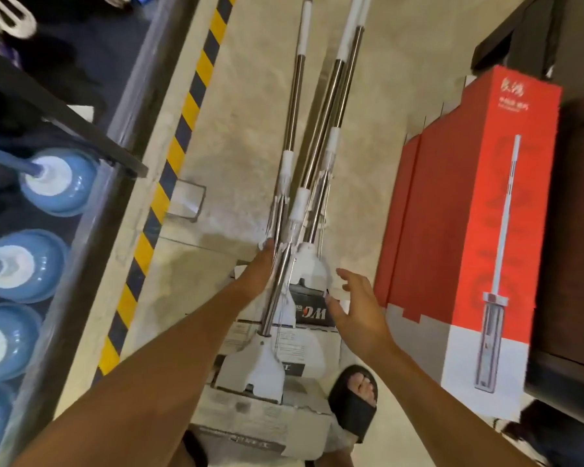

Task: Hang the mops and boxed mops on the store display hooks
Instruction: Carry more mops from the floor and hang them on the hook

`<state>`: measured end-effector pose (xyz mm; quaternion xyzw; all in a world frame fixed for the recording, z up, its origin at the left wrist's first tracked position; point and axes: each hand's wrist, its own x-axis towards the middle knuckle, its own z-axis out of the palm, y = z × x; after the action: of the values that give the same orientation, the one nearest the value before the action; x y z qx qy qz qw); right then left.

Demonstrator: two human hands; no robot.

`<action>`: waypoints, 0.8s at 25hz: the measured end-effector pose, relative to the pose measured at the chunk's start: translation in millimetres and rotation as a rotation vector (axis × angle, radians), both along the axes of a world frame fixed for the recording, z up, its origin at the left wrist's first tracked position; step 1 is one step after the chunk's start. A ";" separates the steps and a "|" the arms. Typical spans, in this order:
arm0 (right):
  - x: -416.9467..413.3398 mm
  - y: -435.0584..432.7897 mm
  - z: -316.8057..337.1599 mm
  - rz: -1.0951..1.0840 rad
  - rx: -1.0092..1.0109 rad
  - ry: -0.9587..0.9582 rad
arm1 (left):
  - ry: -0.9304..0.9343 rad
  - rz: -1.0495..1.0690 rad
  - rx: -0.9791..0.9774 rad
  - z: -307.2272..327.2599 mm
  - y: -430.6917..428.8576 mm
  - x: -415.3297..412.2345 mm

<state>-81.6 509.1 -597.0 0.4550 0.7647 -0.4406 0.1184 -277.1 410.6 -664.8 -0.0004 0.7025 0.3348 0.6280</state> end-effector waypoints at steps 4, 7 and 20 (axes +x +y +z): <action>-0.2 5.9 -6.5 -0.025 -0.016 -0.001 | -0.057 0.162 0.022 9.1 11.7 6.2; -14.3 16.2 3.6 -0.075 -0.040 0.044 | -0.054 0.195 -0.028 26.8 5.0 4.4; -114.3 30.1 55.3 -0.693 -0.799 0.307 | -0.201 0.087 -0.094 81.3 -45.1 19.9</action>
<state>-195.9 539.1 -541.7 0.5304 0.3518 -0.7711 0.0168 -257.1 365.5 -583.6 -0.0939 0.6501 0.3267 0.6796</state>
